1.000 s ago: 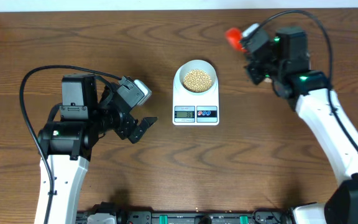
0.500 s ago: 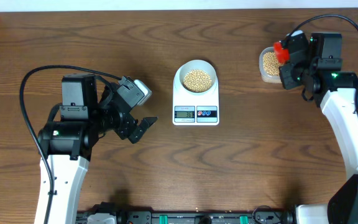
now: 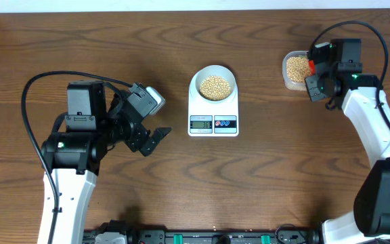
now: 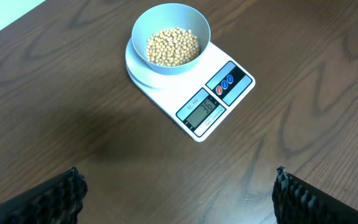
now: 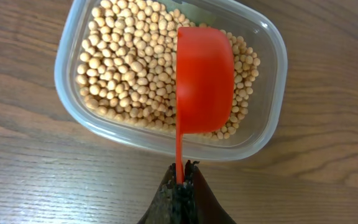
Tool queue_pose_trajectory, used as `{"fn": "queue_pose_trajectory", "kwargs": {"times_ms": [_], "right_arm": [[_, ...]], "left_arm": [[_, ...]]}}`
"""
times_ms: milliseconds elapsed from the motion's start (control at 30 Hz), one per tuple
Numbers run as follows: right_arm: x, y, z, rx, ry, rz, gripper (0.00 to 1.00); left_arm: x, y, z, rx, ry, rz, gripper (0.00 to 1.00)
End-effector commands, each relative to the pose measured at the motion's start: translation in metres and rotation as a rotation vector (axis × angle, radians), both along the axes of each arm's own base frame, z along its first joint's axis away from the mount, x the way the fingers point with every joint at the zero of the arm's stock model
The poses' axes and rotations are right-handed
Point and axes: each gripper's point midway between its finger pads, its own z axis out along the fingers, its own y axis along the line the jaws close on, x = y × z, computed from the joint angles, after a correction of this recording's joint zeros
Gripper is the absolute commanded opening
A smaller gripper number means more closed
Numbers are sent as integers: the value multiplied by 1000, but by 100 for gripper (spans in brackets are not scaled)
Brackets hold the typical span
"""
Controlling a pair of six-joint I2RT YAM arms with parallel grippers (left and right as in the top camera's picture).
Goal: Scoop item into bowl and weigh 50g on scale
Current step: 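Move the red scoop with the right gripper back to the tub, then drag the scoop through the soybeans in the tub and lift it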
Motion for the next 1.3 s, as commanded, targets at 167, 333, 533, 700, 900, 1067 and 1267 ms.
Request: {"fn": "queue_pose_trajectory", "kwargs": {"times_ms": [167, 333, 533, 700, 900, 1067, 1267], "right_arm": [[4, -6, -1, -15, -15, -25, 1], [10, -8, -9, -26, -17, -28, 1], [10, -20, -13, -90, -7, -67, 1], [10, -20, -14, -89, -6, -67, 1], [11, -20, -16, -87, -5, -67, 1], [11, -13, -20, -53, 4, -45, 1], [9, -4, -26, -8, 22, -18, 1]], "left_arm": [[3, 1, 6, 5, -23, -5, 98], [3, 1, 6, 5, -23, -5, 98], [3, 1, 6, 5, -23, -5, 98], [3, 1, 6, 5, -23, -5, 98], [3, 1, 6, 5, -23, -5, 98], [3, 1, 6, 5, -23, -5, 98], [3, 1, 6, 5, -23, -5, 98]]}}
